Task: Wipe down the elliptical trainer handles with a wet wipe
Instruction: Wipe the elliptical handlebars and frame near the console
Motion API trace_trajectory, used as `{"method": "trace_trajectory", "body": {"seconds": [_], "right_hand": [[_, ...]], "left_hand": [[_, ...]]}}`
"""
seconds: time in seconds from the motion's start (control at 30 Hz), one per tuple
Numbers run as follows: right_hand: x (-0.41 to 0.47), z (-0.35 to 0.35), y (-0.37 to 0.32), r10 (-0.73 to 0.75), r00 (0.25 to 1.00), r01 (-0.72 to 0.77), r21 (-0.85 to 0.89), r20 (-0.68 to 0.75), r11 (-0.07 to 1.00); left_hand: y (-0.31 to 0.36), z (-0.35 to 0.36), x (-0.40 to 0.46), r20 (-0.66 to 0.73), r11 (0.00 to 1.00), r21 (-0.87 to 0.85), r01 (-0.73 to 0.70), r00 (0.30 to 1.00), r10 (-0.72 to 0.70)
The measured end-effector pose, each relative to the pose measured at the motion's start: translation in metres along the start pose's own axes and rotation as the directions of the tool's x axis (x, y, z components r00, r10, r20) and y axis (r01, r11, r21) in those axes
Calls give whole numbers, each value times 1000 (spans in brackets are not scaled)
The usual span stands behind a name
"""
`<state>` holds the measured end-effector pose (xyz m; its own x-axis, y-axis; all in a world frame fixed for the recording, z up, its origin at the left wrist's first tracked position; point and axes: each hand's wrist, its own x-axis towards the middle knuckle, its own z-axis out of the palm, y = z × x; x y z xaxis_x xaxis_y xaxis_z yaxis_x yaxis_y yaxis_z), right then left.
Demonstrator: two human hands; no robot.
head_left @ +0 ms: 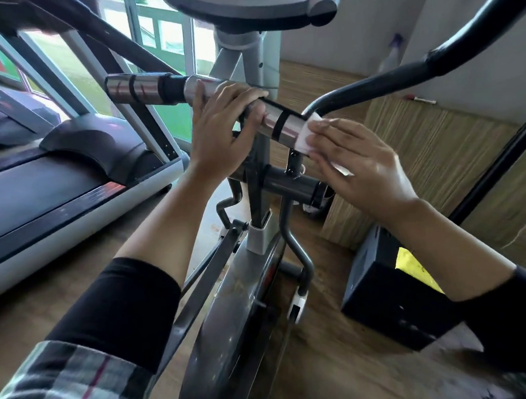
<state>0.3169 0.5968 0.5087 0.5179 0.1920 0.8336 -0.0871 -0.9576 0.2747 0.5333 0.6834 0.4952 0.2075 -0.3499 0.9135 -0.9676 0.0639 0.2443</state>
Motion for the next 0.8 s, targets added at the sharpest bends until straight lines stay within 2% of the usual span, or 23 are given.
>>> {"method": "trace_trajectory", "body": {"seconds": [0.07,0.37,0.57,0.7,0.8], "right_hand": [[-5,-2,3,-77,997,77,-47,12,996],[7,-10,5,-237,964,251,-119,120,961],[19,4,2,-357,927,372,-180,110,910],[17,5,5,-457,871,490,-256,180,833],[5,-6,19,-453,858,510,-284,244,812]], "left_hand": [[0,0,-1,-17,1000,1,0,1000,0],[-4,6,0,-45,1000,12,-13,999,13],[-11,13,-1,-108,996,-4,-94,990,93],[-20,15,-1,-134,984,-25,-175,976,170],[-27,16,2,-168,965,-50,-256,955,245]]}}
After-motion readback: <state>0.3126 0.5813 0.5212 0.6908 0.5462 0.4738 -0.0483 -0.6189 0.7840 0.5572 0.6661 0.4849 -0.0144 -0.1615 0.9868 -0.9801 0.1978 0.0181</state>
